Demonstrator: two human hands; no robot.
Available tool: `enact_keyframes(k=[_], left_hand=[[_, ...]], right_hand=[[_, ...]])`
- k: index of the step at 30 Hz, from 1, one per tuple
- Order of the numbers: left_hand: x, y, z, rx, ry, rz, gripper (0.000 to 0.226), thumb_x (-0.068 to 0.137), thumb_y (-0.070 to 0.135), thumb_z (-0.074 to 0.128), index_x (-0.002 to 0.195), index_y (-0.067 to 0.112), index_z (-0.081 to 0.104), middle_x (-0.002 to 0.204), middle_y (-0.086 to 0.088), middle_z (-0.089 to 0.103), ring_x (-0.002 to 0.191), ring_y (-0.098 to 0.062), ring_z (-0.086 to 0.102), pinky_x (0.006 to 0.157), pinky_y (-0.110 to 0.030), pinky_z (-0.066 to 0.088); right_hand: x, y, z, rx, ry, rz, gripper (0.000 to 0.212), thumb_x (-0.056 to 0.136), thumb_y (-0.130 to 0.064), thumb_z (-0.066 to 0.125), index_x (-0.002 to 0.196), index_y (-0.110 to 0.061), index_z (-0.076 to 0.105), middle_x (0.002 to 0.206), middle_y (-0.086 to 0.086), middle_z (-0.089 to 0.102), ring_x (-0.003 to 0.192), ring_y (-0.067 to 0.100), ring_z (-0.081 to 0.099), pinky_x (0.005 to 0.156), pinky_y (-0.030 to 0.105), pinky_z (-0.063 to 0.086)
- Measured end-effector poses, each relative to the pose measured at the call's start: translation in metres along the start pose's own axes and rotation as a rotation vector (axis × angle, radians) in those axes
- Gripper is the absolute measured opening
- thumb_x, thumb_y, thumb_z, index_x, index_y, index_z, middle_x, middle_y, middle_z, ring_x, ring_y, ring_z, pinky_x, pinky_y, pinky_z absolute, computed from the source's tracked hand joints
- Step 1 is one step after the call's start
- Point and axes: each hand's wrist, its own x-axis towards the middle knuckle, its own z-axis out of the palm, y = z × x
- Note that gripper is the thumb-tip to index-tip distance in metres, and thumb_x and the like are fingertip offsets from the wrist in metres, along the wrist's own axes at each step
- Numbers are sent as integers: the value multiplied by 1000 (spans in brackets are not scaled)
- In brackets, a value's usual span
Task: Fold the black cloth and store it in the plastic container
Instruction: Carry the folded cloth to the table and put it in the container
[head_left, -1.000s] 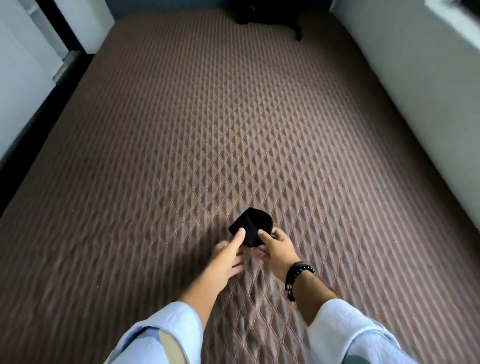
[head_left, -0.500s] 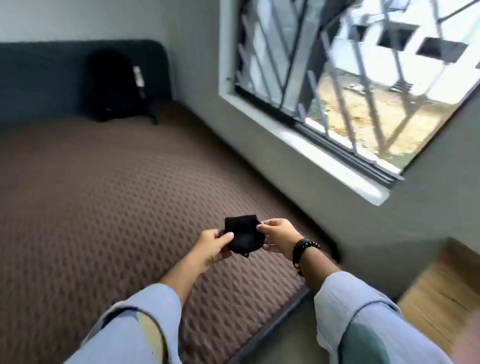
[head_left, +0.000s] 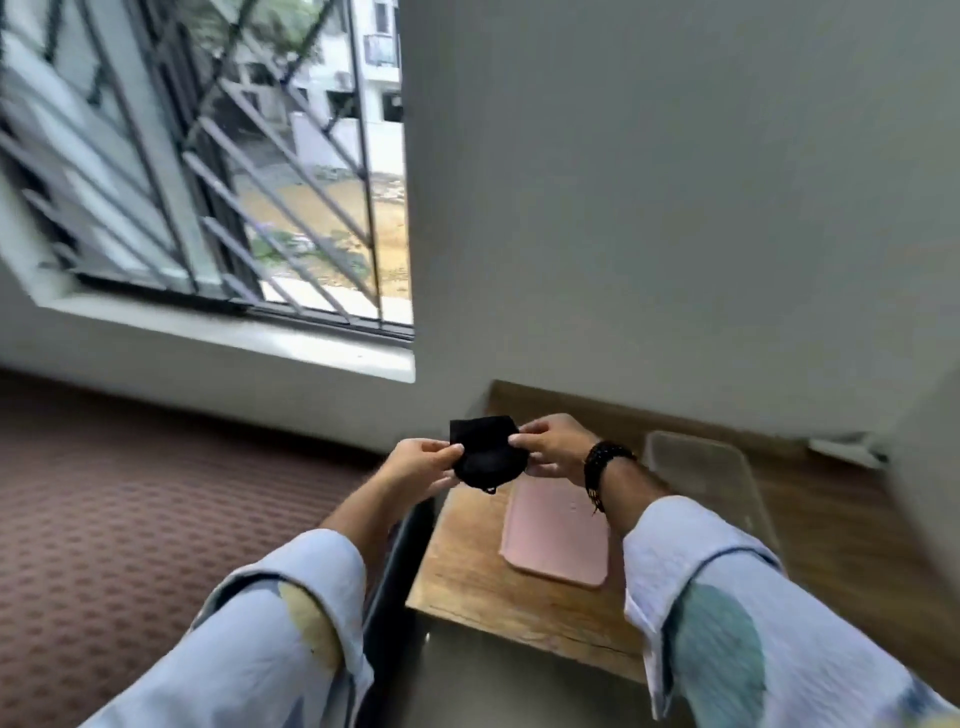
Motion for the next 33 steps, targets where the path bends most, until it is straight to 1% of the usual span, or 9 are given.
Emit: enact_keyframes(k=[2,6,10,12,14,16,19,25,33], left_hand=[[10,4,40,38,-41,-8,22,103,6,58,118,-9,66,95,-19,58,70,-17,57,56,-13,57],[25,7,118,172,-112,-61,20,100,11,64,81,6,67,71,-9,52,47,-5,54,52,-14,54],[30,0,199,314,-155,-41,26,97,9,69,71,10,64,63,-4,59,46,-7,58,46,-13,52],[31,-6,235,394,-166,-8,20,95,9,72,76,7,68,63,-3,71,52,-8,71,51,-16,57],[32,-13,265,452,-181,36,12,93,7,73,100,-3,73,89,-16,81,87,-21,82,81,-33,67],[34,-20,287,492,-130,54,37,89,4,77,123,-5,65,117,-25,74,108,-38,75,97,-51,62],[42,-29,309,646,-59,108,50,86,8,81,130,3,58,124,-21,69,112,-37,71,97,-49,61],[55,-45,334,1149,-5,264,28,97,8,58,124,3,56,117,-20,71,101,-35,69,88,-41,58],[62,-46,341,1264,-43,305,25,99,11,60,123,6,59,115,-17,71,102,-31,70,92,-43,62]], right_hand=[[-10,14,-41,-16,66,6,14,91,-13,70,104,-10,68,90,5,67,72,14,64,57,21,53],[-31,45,-114,15,170,27,7,92,-12,68,90,-15,62,75,1,62,58,11,61,54,23,51],[-51,82,-179,101,263,103,26,93,-7,65,77,-20,50,82,4,62,84,25,62,72,34,55],[-57,99,-206,80,330,116,26,93,-3,64,74,-17,53,87,9,64,93,30,66,80,42,59],[-60,112,-226,12,395,133,14,91,-2,65,81,-11,62,97,17,70,98,32,70,84,49,61],[-60,123,-238,-59,443,144,7,89,0,66,87,-7,65,100,21,71,95,34,71,80,51,62],[-53,135,-246,-264,504,136,6,87,-1,65,89,-6,64,94,18,70,91,33,72,78,47,62],[-32,143,-231,-731,521,98,15,93,-2,52,103,-3,64,101,16,69,94,32,67,70,34,51],[-16,149,-228,-810,477,99,23,94,-7,51,115,-4,58,108,17,69,100,34,67,71,34,47]])
